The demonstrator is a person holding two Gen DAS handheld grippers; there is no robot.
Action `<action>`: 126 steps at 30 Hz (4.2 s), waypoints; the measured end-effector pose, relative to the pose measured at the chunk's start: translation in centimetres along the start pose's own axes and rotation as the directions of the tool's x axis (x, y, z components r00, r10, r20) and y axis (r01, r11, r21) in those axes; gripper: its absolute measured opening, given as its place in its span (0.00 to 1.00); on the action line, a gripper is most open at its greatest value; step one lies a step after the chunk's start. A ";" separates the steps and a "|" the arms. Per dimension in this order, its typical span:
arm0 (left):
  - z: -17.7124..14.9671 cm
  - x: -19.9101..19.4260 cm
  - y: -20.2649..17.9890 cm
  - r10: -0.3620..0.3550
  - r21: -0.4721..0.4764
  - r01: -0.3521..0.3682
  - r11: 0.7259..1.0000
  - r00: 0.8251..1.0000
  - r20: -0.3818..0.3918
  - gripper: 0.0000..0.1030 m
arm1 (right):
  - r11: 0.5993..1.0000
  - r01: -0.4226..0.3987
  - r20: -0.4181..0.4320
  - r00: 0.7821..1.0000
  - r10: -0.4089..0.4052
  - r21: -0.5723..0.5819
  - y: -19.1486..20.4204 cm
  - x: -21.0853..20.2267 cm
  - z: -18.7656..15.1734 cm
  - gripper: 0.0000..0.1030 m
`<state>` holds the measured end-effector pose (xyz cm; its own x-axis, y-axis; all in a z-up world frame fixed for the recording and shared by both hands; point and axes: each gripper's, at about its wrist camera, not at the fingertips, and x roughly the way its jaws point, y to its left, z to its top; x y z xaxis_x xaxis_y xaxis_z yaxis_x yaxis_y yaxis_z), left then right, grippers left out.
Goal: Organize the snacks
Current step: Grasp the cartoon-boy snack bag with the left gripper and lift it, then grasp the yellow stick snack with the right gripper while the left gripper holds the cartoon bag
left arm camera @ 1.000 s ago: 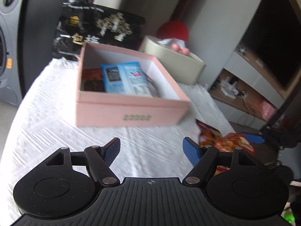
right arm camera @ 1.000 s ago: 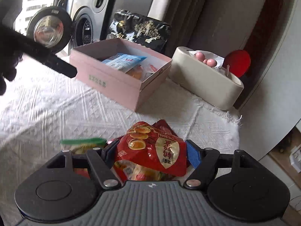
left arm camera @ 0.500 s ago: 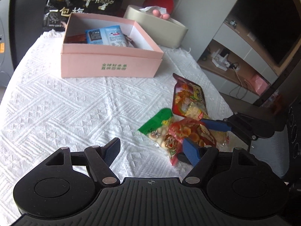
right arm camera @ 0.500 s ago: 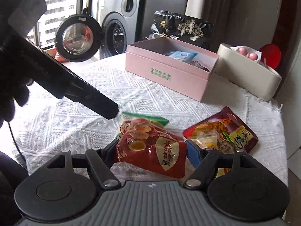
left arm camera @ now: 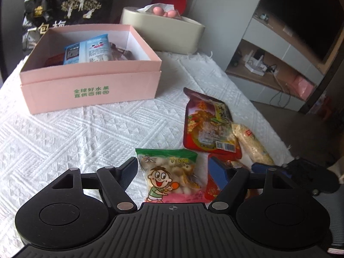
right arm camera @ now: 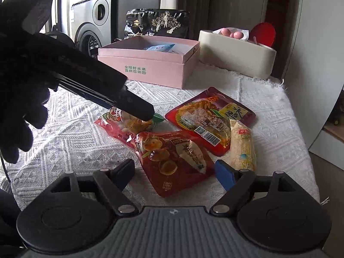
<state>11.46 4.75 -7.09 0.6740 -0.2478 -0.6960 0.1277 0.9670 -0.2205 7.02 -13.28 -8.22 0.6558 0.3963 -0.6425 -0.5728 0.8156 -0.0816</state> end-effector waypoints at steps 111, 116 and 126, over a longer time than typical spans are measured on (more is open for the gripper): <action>-6.5 -5.5 0.1 0.151 0.128 -0.158 0.979 0.986 0.064 0.67 | 0.991 -0.069 -0.018 0.997 0.071 0.112 -4.6 -4.6 3.5 0.28; -6.6 -7.8 -0.7 0.117 0.148 -0.133 0.980 0.986 0.115 0.67 | 0.994 -0.097 0.049 0.994 0.094 0.054 -2.6 -6.8 5.2 0.28; 4.9 -14.2 3.5 0.097 -0.012 -0.103 0.995 0.886 0.452 0.68 | 0.983 -0.184 0.244 0.954 0.173 0.020 -2.3 -9.9 14.4 0.28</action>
<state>5.88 11.96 5.36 0.9391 -0.0985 -0.3292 0.0487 0.9865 -0.1562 8.89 -12.97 9.36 0.6466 0.6225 -0.4409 -0.6734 0.7373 0.0534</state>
